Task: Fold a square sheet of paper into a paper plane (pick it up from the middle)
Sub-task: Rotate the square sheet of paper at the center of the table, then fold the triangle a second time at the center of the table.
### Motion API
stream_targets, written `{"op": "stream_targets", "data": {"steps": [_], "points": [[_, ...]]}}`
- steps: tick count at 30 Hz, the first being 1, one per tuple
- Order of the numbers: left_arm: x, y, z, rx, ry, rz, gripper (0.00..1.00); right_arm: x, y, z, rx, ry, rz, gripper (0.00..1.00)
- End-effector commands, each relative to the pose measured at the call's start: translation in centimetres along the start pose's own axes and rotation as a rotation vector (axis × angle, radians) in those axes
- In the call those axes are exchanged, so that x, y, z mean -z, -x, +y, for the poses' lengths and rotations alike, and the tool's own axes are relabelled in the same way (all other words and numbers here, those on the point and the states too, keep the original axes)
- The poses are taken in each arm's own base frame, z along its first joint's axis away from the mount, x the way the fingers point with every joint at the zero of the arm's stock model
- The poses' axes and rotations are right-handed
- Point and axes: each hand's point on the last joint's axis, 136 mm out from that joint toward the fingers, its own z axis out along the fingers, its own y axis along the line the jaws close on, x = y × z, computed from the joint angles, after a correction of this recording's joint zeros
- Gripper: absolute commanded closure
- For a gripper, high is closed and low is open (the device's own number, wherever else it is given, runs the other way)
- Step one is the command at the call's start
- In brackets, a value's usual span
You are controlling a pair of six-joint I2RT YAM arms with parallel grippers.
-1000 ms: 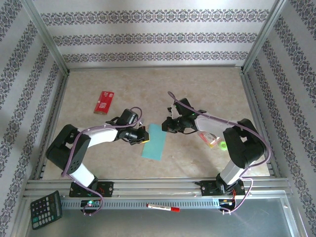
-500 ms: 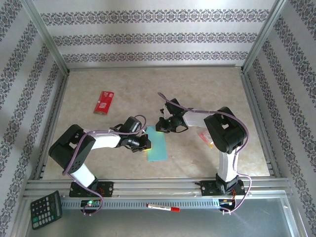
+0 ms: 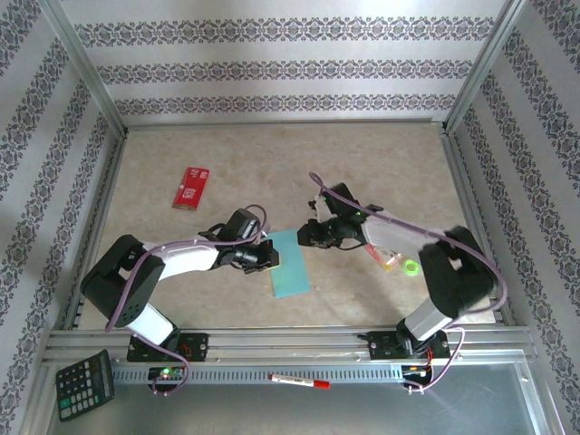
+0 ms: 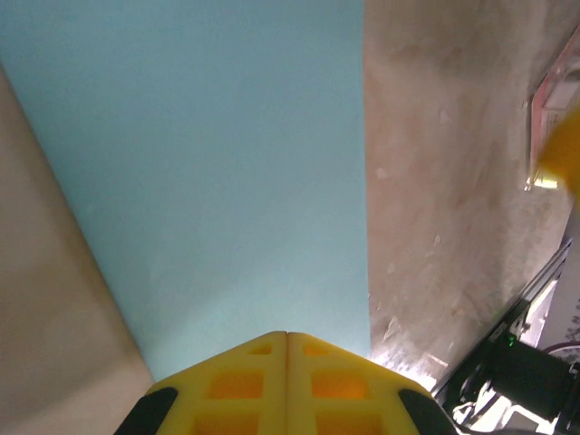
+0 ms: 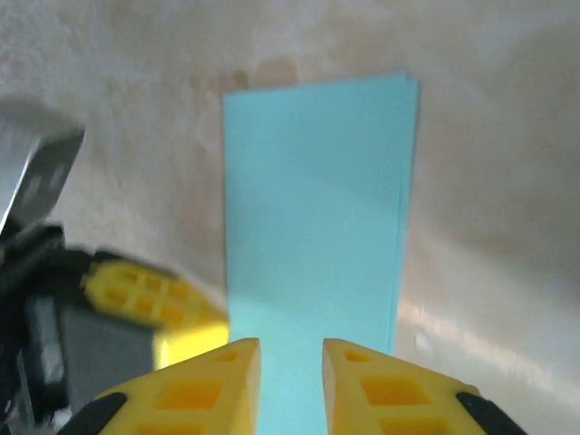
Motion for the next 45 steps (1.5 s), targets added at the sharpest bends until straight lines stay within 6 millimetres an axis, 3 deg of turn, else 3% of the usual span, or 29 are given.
{"op": "stream_targets", "data": {"steps": [1, 8, 14, 28, 45], "points": [[-0.7, 0.7, 0.3, -0.018, 0.026, 0.024, 0.99, 0.3, -3.6, -1.7, -0.065, -0.104, 0.021, 0.71], [-1.1, 0.4, 2.8, -0.025, 0.103, 0.049, 1.00, -0.5, -7.7, -1.2, -0.081, -0.134, 0.008, 0.68], [-1.9, -0.5, 4.2, -0.022, 0.128, 0.088, 1.00, -2.0, -9.0, -1.4, -0.091, -0.159, 0.009, 0.66], [-2.0, -0.9, 4.9, -0.023, 0.150, 0.106, 1.00, -3.4, -10.1, -2.5, -0.102, -0.190, 0.030, 0.66], [-2.1, -1.1, 5.2, -0.025, 0.159, 0.120, 1.00, -4.1, -9.0, -0.1, -0.067, -0.095, 0.009, 0.65]]}}
